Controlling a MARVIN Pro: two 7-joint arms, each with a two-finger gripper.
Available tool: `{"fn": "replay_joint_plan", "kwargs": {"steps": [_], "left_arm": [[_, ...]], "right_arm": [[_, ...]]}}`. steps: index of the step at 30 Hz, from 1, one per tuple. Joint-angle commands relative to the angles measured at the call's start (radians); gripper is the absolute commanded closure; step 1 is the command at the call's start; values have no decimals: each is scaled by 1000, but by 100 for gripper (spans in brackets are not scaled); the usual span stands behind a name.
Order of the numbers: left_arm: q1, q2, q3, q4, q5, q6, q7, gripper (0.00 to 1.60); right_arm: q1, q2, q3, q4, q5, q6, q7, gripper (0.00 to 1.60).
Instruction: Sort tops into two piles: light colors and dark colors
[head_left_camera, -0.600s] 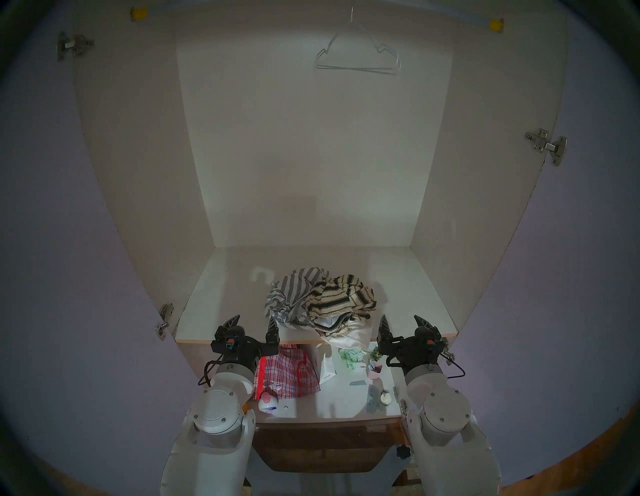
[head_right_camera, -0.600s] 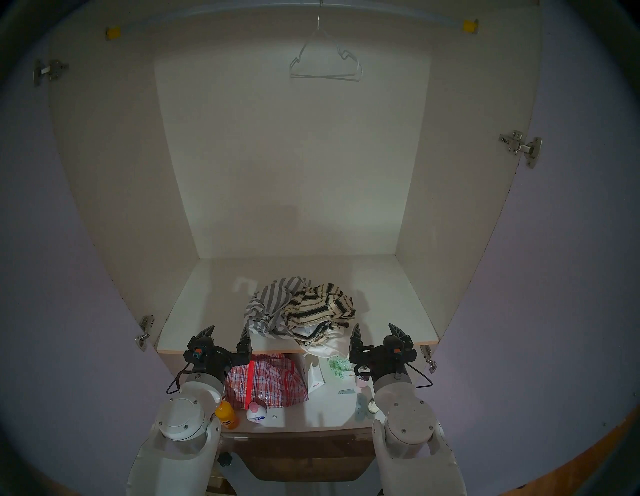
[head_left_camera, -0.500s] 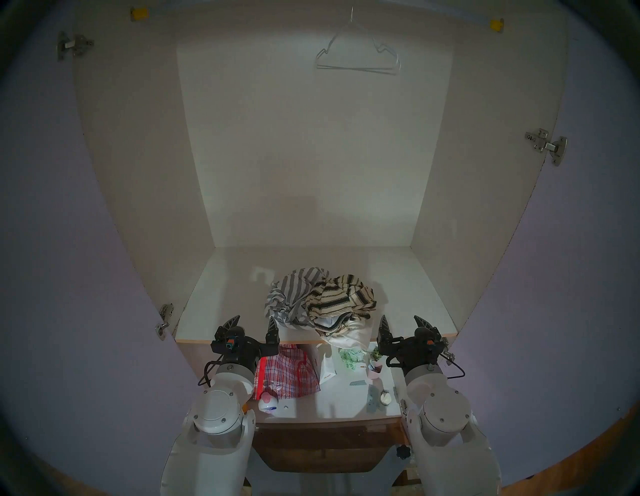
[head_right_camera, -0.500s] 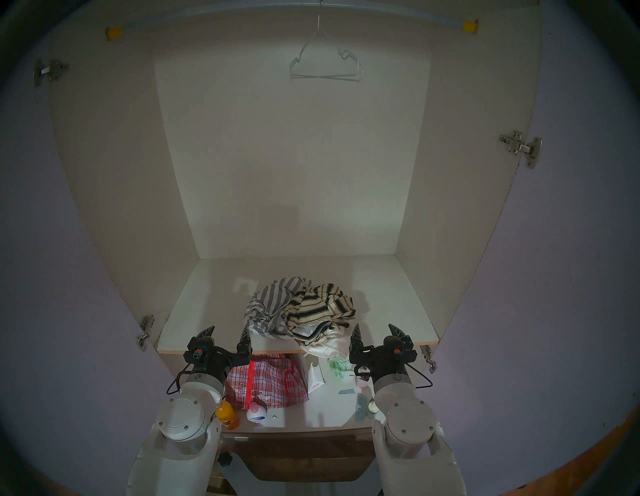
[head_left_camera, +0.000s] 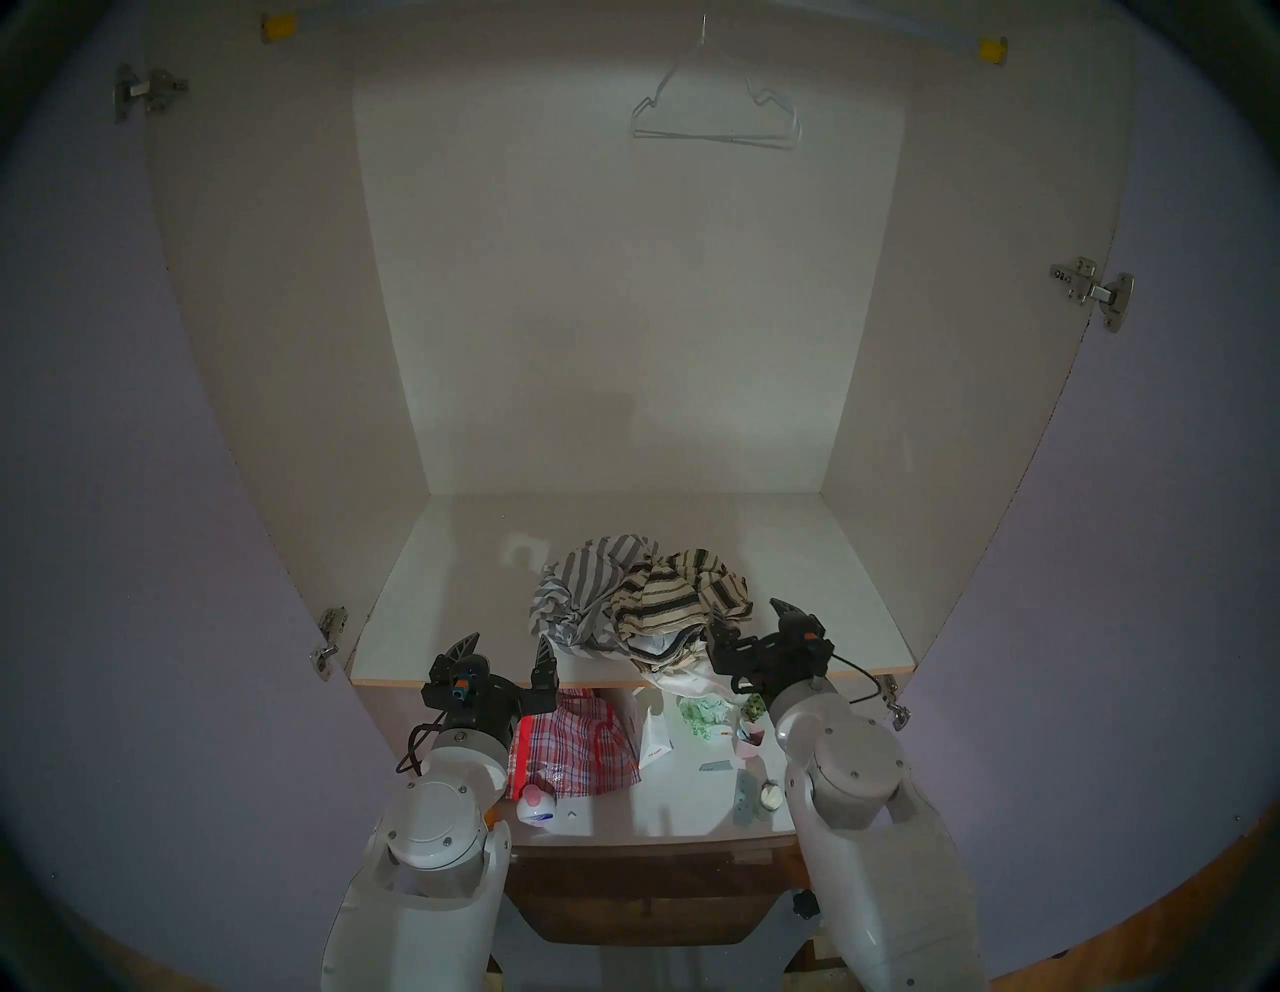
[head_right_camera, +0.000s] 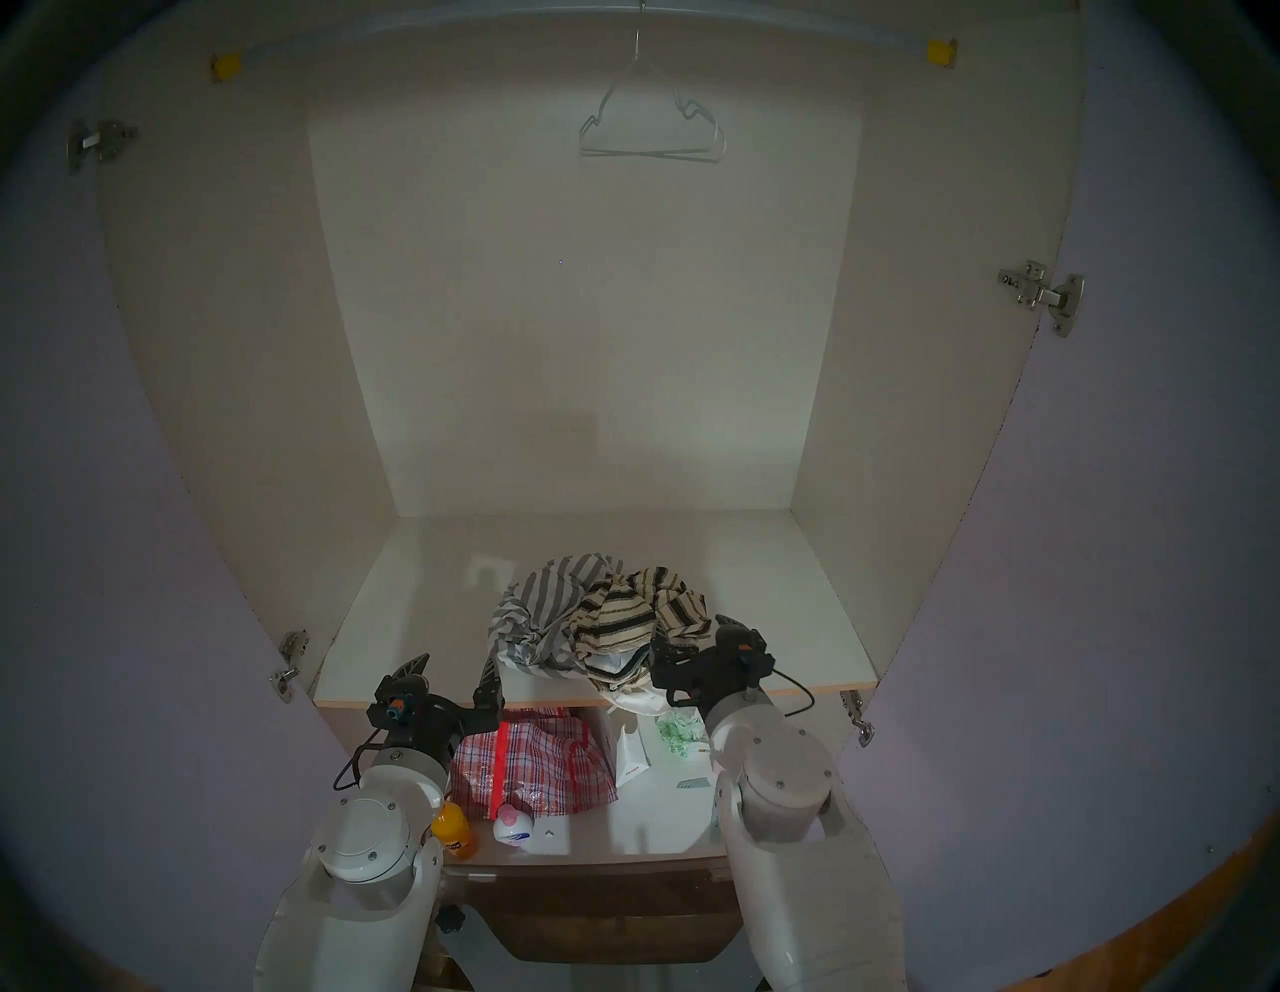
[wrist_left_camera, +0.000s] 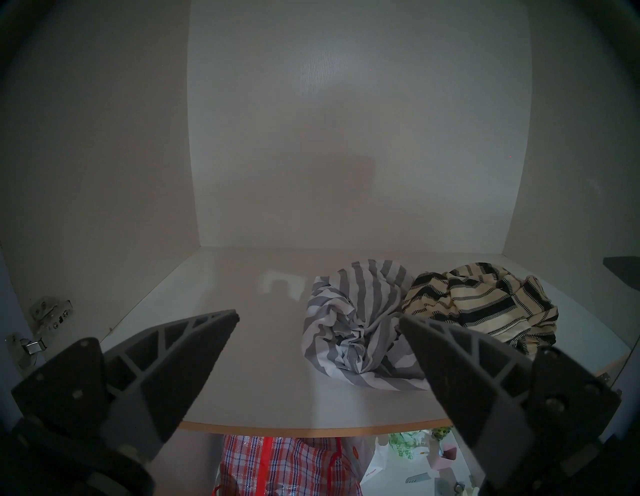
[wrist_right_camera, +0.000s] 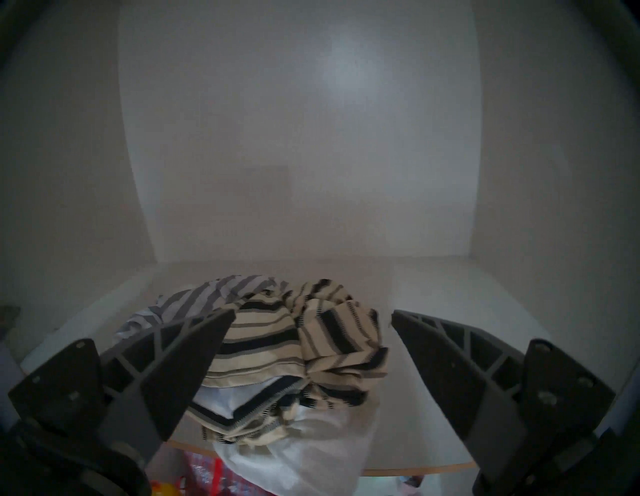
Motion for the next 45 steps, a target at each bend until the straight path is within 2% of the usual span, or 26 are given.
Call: {"fn": "replay_joint_plan", "kwargs": {"steps": [1,3,6,7,9,11,15,20,25,28,30,31,32,33,34,38,42,45], "left_arm": [[-6,1,2,-26,-1,-4,-4,0],[-6,1,3,-26,-1,-4,-4,0],[-6,2,3,-26,-1,-4,-4,0],[-6,2,3,-26,-1,-4,-4,0],[-6,2,3,-26,-1,-4,-4,0],[-6,2,3,-25,-1,-5,-3,0],[-6,2,3,-25,-1,-5,-3,0],[-7,2,3,-23,-1,-6,-2,0],[-8,2,4,-22,-1,-6,-1,0],[-7,2,4,-23,-1,-6,-1,0],[-7,3,4,-24,-2,-5,-1,0],[-7,3,4,-24,-2,-5,-1,0],[-6,3,4,-24,-2,-5,-1,0],[-6,3,4,-25,-2,-5,-2,0],[-6,3,4,-25,-2,-5,-1,0],[-7,3,4,-24,-2,-5,-1,0],[-8,3,4,-22,-2,-6,0,0],[-8,3,5,-22,-2,-6,1,0]], "right_arm": [[39,11,12,33,62,39,66,0],[75,23,11,66,97,63,94,0],[120,35,5,109,106,63,125,0],[147,40,5,134,125,96,156,0],[181,35,4,168,133,125,158,0],[224,27,9,216,164,195,183,0],[298,30,-25,311,145,243,205,0],[386,14,-82,451,123,195,199,0],[457,3,-125,536,103,141,200,0],[507,-12,-151,619,73,95,172,0],[570,-34,-158,747,79,29,180,0],[587,-46,-147,787,97,26,187,0],[606,-53,-141,825,104,18,190,67],[627,-58,-143,865,95,-3,189,123],[638,-59,-151,890,79,-37,188,157],[624,-56,-184,860,59,-143,202,160],[610,-45,-209,788,50,-262,213,160],[596,-37,-203,725,61,-329,222,160]]}}
